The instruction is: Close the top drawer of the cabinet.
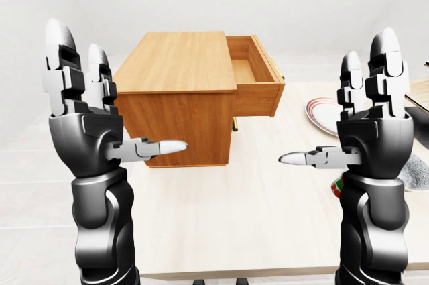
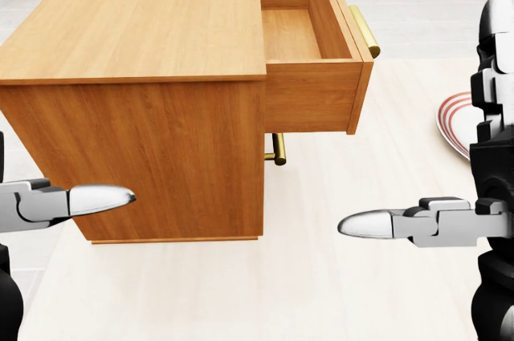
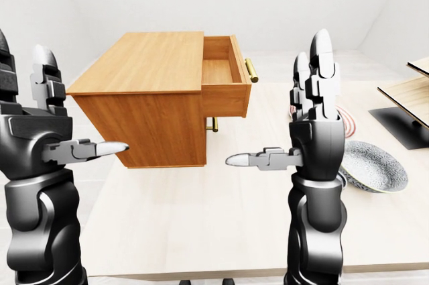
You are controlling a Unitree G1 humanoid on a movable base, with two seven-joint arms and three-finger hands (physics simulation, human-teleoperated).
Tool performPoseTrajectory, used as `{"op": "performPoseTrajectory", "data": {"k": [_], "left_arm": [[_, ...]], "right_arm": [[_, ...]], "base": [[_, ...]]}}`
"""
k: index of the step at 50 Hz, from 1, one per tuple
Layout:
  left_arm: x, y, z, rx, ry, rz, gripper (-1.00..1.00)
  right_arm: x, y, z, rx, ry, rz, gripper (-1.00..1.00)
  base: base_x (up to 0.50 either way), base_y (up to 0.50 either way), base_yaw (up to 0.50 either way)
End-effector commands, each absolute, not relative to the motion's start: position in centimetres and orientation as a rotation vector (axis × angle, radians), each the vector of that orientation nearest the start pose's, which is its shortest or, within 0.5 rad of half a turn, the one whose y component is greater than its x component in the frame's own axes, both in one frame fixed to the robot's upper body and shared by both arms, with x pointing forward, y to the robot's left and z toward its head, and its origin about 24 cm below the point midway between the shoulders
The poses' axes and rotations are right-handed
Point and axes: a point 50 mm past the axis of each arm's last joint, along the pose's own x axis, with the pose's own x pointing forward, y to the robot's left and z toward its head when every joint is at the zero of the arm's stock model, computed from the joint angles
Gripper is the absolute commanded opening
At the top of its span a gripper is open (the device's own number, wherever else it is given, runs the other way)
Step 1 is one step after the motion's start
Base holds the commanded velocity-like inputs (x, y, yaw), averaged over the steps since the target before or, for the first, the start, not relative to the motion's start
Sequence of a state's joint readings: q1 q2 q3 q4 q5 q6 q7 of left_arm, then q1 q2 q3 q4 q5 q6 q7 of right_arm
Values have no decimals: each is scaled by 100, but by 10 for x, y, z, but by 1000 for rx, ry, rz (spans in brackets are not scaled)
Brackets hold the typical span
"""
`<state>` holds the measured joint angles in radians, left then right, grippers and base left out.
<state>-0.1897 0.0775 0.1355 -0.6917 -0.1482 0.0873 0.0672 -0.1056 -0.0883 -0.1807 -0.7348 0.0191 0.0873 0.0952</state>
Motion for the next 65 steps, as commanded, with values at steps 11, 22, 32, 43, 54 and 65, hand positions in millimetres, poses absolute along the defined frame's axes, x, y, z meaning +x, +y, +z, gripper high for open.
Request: {"op": "performPoseTrajectory", "data": {"k": [11,22,32,43,54,65], "left_arm": [[213,172,232,-85,-824,61,100],[212,172,236,-83,-843,56,100],[213,171,235,-85,-836,50,100],[214,172,224,-80,-782,58,100],[216,172,222,-80,-772,58,100],[213,165,224,-55,-787,17,100]], "right_arm": [[255,-190,175,-98,-507,-71,100],[272,-190,159,-84,-420,-77,100],[286,-184,152,-77,-373,-49,100],[291,-179,152,-82,-367,-45,100],[290,-179,155,-87,-379,-43,100],[299,-170,151,-77,-354,-7,100]], "base": [[0,0,0],[0,0,0],[0,0,0],[0,0,0],[0,0,0],[0,0,0]]}}
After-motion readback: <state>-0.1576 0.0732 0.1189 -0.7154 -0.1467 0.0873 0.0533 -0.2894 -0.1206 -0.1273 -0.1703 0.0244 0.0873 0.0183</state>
